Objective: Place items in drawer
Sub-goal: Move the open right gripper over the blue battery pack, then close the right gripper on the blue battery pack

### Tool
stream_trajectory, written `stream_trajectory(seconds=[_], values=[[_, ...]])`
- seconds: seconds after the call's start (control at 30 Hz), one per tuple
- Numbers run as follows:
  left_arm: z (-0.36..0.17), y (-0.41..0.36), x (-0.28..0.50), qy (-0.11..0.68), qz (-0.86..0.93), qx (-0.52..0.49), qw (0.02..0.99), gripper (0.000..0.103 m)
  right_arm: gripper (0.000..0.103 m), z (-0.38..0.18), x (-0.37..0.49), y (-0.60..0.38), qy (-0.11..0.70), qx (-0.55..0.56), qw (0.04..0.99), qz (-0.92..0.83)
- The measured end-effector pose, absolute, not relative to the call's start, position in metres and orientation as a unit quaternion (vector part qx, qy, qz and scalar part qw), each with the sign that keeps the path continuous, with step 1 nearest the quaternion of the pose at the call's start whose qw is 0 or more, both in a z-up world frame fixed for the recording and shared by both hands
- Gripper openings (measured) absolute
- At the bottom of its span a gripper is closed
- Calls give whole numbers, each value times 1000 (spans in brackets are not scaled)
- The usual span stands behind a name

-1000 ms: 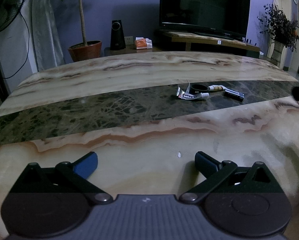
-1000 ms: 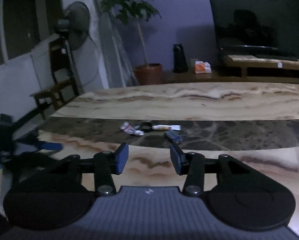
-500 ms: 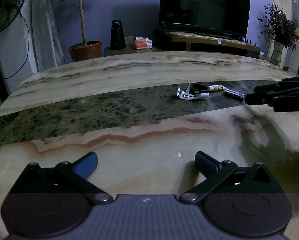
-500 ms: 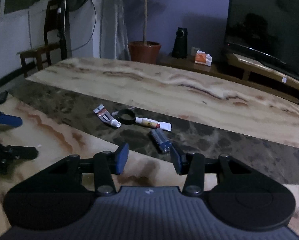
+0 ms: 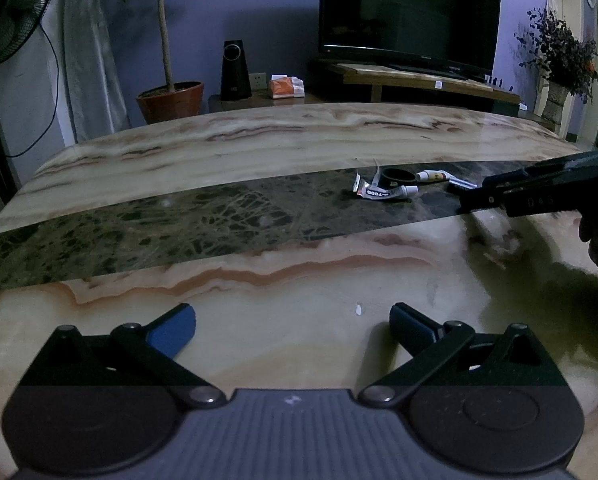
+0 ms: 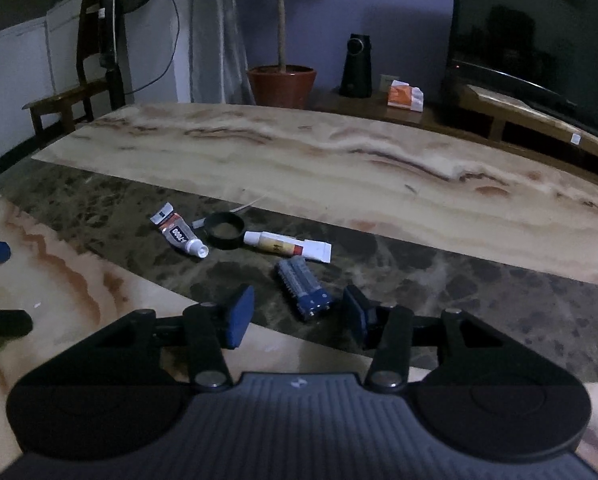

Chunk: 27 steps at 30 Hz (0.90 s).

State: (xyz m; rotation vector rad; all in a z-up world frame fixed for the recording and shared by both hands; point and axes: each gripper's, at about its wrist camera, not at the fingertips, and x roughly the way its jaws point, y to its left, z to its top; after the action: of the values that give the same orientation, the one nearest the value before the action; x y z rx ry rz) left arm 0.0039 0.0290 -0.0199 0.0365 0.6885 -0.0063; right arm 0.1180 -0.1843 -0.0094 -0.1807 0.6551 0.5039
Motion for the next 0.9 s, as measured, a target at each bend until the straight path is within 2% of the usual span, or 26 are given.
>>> stream_trajectory(seconds=[0.2,0.57,0.63,0.67,0.7,0.9], values=[[-20,29,4,337,-3,18,941,103,45,-11,125,-194,316,-87,914,237],[-20,29,4,337,-3,18,941,103,46,-12,128,-191,303,-106,901,291],[-20,29,4,337,-3,18,941,103,42,-12,128,-189,302,-109,901,291],[-20,29,4,337,-3,18,941,103,26,-11,127,-188,301,-109,902,289],[-20,29,4,337,-3,18,941,103,21,-11,124,-186,297,-116,903,287],[-20,29,4,337,-3,18,941,103,21,-10,109,-182,294,-124,902,291]])
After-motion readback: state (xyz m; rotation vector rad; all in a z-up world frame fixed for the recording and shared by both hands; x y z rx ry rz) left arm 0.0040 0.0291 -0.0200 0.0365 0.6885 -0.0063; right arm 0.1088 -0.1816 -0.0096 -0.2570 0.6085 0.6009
